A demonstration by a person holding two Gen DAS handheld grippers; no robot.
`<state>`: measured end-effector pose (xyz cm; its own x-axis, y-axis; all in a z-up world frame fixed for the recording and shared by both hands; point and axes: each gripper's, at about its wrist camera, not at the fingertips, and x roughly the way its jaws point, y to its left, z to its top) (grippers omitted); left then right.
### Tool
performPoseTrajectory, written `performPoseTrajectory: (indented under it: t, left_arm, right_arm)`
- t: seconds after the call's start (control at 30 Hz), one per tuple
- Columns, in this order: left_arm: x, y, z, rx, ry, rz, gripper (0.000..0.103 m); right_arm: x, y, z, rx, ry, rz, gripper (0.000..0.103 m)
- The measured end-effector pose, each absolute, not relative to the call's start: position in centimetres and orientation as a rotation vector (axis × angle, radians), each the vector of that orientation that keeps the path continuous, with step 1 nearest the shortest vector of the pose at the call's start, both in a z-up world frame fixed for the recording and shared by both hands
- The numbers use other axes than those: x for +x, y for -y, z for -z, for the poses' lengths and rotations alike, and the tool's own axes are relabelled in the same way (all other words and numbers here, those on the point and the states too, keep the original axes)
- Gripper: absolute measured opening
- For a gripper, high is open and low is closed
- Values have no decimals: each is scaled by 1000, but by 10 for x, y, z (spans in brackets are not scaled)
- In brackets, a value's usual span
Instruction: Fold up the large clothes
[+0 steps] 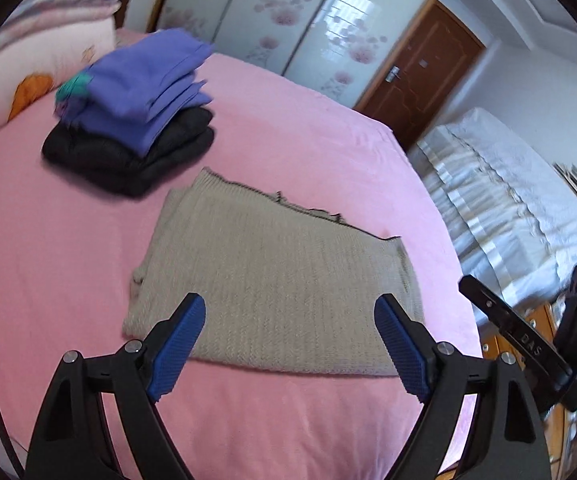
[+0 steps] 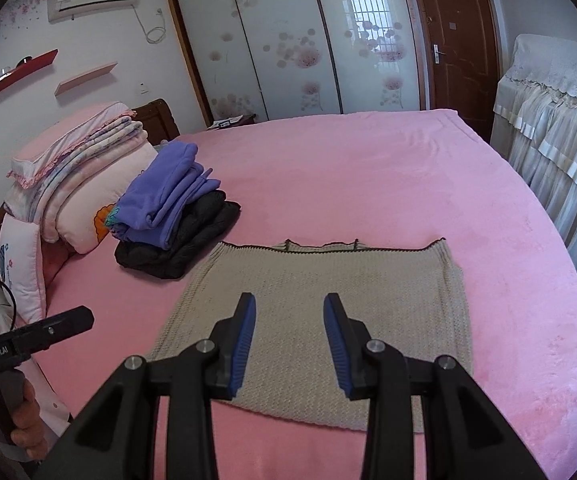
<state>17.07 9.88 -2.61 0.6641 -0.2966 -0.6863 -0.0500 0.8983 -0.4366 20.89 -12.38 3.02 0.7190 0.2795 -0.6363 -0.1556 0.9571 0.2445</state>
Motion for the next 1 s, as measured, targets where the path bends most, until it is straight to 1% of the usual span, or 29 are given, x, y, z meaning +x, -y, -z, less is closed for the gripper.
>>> performPoseTrajectory:
  t: [0.1, 0.2, 0.33, 0.37, 0.43, 0.47, 0.53, 0.8, 0.9, 1.0]
  left_arm:
    - [172, -106, 62, -459, -871, 61, 86]
    - [173, -110, 86, -473, -881, 26, 86]
    - [173, -113, 118, -499, -882, -22, 86]
    - [173, -114, 129, -515, -892, -25, 86]
    - [175, -118, 147, -551, -919, -22, 86]
    - [175, -120, 158, -574, -933, -21, 86]
    - [174, -125, 179, -624, -959, -22, 86]
    - [169, -148, 247, -926, -994, 30, 85]
    - [168, -151, 256, -964, -955, 43, 85]
    - [173, -152, 259, -979, -911, 61, 85]
  right_arm:
    - [204, 116, -4, 184, -728, -225, 35]
    - [199, 110, 20, 185, -732, -190, 31]
    - [195, 106, 49, 222, -732, -167, 29]
    - [195, 105, 58, 231, -738, -156, 27]
    - [195, 102, 73, 244, -750, -151, 17]
    - [196, 100, 81, 243, -758, -144, 16]
    - [196, 96, 96, 238, -773, -141, 9]
    - [203, 93, 119, 224, -785, -152, 9]
    - [206, 90, 123, 224, -778, -170, 6]
    - [208, 85, 126, 207, -774, -184, 5]
